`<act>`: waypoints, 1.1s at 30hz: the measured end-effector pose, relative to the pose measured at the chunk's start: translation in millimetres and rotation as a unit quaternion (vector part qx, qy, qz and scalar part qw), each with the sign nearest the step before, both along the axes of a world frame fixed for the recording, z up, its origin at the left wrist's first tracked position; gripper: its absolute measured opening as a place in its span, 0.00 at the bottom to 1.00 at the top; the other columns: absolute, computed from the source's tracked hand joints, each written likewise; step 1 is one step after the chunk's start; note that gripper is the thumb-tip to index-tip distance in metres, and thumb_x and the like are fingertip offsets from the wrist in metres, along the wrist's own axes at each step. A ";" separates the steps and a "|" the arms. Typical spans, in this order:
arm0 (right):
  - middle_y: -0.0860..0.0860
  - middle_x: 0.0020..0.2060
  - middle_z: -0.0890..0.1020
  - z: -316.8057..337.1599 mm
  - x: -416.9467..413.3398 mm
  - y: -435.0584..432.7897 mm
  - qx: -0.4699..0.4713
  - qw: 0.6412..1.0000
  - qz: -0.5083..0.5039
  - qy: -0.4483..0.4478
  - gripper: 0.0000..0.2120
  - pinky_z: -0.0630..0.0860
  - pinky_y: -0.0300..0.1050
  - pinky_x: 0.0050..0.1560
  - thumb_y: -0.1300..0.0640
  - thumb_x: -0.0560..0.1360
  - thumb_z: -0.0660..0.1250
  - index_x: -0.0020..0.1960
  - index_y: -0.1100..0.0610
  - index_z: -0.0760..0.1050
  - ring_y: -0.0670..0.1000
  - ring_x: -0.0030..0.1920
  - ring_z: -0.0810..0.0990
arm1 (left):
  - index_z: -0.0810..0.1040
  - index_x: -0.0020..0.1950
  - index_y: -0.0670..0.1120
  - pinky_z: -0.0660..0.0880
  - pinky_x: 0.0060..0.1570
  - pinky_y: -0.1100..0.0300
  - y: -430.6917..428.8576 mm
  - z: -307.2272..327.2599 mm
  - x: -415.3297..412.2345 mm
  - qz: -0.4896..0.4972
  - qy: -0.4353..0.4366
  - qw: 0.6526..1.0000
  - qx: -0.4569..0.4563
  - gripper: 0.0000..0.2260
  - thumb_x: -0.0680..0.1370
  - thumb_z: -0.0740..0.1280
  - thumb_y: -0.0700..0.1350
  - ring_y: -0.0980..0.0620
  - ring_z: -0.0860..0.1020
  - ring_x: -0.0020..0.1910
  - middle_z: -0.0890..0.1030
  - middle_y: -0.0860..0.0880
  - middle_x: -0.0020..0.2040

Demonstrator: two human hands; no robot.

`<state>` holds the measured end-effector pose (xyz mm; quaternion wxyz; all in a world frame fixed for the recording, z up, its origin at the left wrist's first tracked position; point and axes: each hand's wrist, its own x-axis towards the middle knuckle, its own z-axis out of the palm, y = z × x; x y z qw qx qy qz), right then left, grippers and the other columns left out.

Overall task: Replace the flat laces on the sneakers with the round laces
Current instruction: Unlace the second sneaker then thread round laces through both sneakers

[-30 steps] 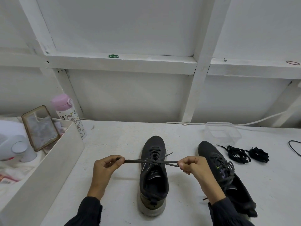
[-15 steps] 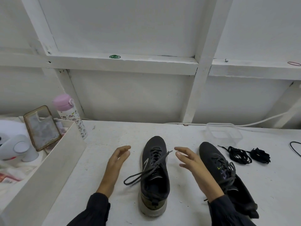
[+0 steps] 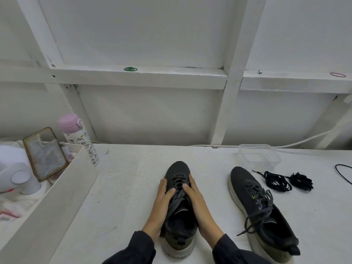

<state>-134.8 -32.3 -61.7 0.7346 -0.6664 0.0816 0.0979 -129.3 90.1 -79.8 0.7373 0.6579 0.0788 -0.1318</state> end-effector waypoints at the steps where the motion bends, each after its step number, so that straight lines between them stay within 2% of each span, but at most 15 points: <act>1: 0.40 0.76 0.60 -0.5 -0.9 -0.3 -0.002 1.000 0.001 0.000 0.33 0.60 0.52 0.76 0.39 0.75 0.64 0.77 0.41 0.56 0.44 0.76 0.59 | 0.52 0.80 0.56 0.62 0.74 0.50 -0.3 -1.0 -0.8 0.001 -0.001 1.000 0.003 0.28 0.82 0.60 0.50 0.54 0.61 0.76 0.56 0.57 0.79; 3: 0.41 0.76 0.62 4.1 -3.0 -2.5 -0.016 1.000 0.009 0.004 0.30 0.63 0.48 0.74 0.42 0.78 0.63 0.77 0.41 0.57 0.44 0.74 0.63 | 0.52 0.79 0.56 0.62 0.74 0.50 0.6 -2.1 -1.0 0.002 -0.001 1.000 0.006 0.28 0.82 0.60 0.50 0.54 0.61 0.75 0.57 0.57 0.78; 5: 0.37 0.72 0.65 16.5 -5.2 -10.3 -0.041 0.999 0.034 -0.004 0.27 0.67 0.34 0.67 0.43 0.79 0.61 0.76 0.42 0.58 0.39 0.69 0.68 | 0.53 0.79 0.57 0.62 0.74 0.50 3.1 -2.7 -1.3 0.003 -0.003 1.000 0.008 0.28 0.82 0.61 0.51 0.54 0.62 0.75 0.58 0.57 0.78; 6: 0.36 0.70 0.65 25.3 -6.5 -17.9 -0.059 0.997 0.046 -0.010 0.27 0.65 0.31 0.64 0.44 0.80 0.61 0.76 0.42 0.58 0.38 0.67 0.68 | 0.54 0.79 0.57 0.62 0.74 0.50 4.1 -2.7 -1.6 0.003 -0.003 1.000 0.010 0.28 0.81 0.62 0.52 0.55 0.62 0.75 0.58 0.58 0.78; 8: 0.38 0.69 0.65 44.7 -7.4 -40.9 -0.107 0.992 0.051 -0.028 0.27 0.62 0.35 0.65 0.46 0.79 0.63 0.76 0.43 0.60 0.41 0.69 0.65 | 0.55 0.79 0.57 0.62 0.74 0.50 6.4 -2.8 -2.1 0.003 -0.001 1.000 0.010 0.28 0.81 0.63 0.52 0.55 0.62 0.75 0.59 0.59 0.76; 10: 0.40 0.67 0.72 66.3 -8.1 -72.3 -0.144 0.987 0.034 -0.067 0.21 0.66 0.36 0.63 0.53 0.78 0.67 0.70 0.44 0.70 0.41 0.68 0.70 | 0.56 0.78 0.58 0.62 0.74 0.50 7.7 -4.2 -2.0 0.005 0.002 1.000 0.005 0.28 0.80 0.64 0.53 0.55 0.63 0.74 0.60 0.59 0.76; 12: 0.41 0.59 0.80 84.9 -12.7 -106.4 -0.170 0.980 -0.010 -0.099 0.15 0.72 0.31 0.59 0.59 0.77 0.68 0.61 0.46 0.78 0.35 0.60 0.76 | 0.56 0.78 0.59 0.63 0.74 0.49 7.7 -5.3 -1.7 0.007 0.004 1.000 0.003 0.29 0.80 0.64 0.53 0.55 0.64 0.74 0.61 0.59 0.77; 14: 0.42 0.53 0.83 93.9 -19.9 -140.8 -0.186 0.975 -0.062 -0.105 0.13 0.73 0.27 0.52 0.60 0.77 0.67 0.59 0.49 0.80 0.33 0.53 0.78 | 0.56 0.78 0.59 0.63 0.74 0.49 7.1 -5.6 -2.4 0.009 0.004 1.000 0.000 0.29 0.80 0.64 0.54 0.55 0.64 0.73 0.61 0.59 0.77; 16: 0.41 0.50 0.84 89.3 -28.8 -172.4 -0.199 0.972 -0.094 -0.082 0.11 0.72 0.30 0.51 0.59 0.77 0.67 0.58 0.50 0.80 0.38 0.54 0.80 | 0.56 0.79 0.58 0.63 0.74 0.49 6.5 -5.3 -2.8 0.013 0.005 1.000 -0.006 0.29 0.80 0.64 0.53 0.55 0.64 0.74 0.61 0.59 0.76; 20: 0.46 0.57 0.82 60.9 -46.4 -206.1 -0.194 0.976 -0.089 0.040 0.17 0.69 0.46 0.62 0.51 0.73 0.70 0.61 0.49 0.79 0.48 0.62 0.77 | 0.56 0.79 0.57 0.63 0.74 0.50 5.9 -5.5 -3.4 0.014 0.004 1.000 -0.014 0.29 0.80 0.64 0.52 0.55 0.64 0.73 0.61 0.59 0.76; 22: 0.44 0.57 0.83 50.6 -52.2 -206.9 -0.142 0.983 -0.094 0.067 0.23 0.71 0.46 0.62 0.48 0.68 0.72 0.62 0.47 0.78 0.45 0.59 0.79 | 0.56 0.79 0.57 0.63 0.74 0.50 5.7 -6.4 -3.3 0.017 0.005 1.000 -0.018 0.29 0.80 0.64 0.52 0.54 0.64 0.73 0.61 0.59 0.76; 24: 0.42 0.56 0.83 43.8 -55.0 -204.4 -0.105 0.987 -0.107 0.066 0.23 0.73 0.41 0.56 0.51 0.68 0.72 0.63 0.47 0.78 0.41 0.55 0.80 | 0.56 0.78 0.58 0.63 0.74 0.49 5.3 -7.6 -3.5 0.019 0.003 1.000 -0.018 0.29 0.80 0.64 0.53 0.54 0.64 0.73 0.61 0.59 0.76; 26: 0.43 0.56 0.83 40.8 -55.0 -201.3 -0.075 0.989 -0.109 0.065 0.23 0.73 0.41 0.54 0.53 0.69 0.72 0.64 0.48 0.77 0.42 0.54 0.81 | 0.57 0.78 0.59 0.63 0.74 0.48 4.8 -8.6 -4.0 0.023 0.003 1.000 -0.018 0.29 0.80 0.64 0.53 0.54 0.64 0.74 0.61 0.58 0.77; 30: 0.47 0.58 0.83 33.3 -48.6 -188.8 -0.048 0.990 -0.117 0.067 0.32 0.72 0.48 0.64 0.51 0.61 0.78 0.65 0.51 0.77 0.49 0.58 0.81 | 0.57 0.78 0.58 0.62 0.74 0.49 2.1 -8.0 -4.2 0.027 0.000 0.999 -0.025 0.28 0.80 0.63 0.52 0.54 0.63 0.74 0.60 0.58 0.77; 33: 0.48 0.61 0.81 27.3 -40.4 -171.2 -0.027 0.989 -0.130 0.064 0.31 0.70 0.51 0.68 0.53 0.64 0.76 0.66 0.53 0.77 0.50 0.61 0.80 | 0.57 0.78 0.58 0.62 0.74 0.49 -0.4 -6.0 -3.6 0.025 0.002 0.999 -0.022 0.28 0.80 0.64 0.51 0.54 0.63 0.74 0.60 0.58 0.77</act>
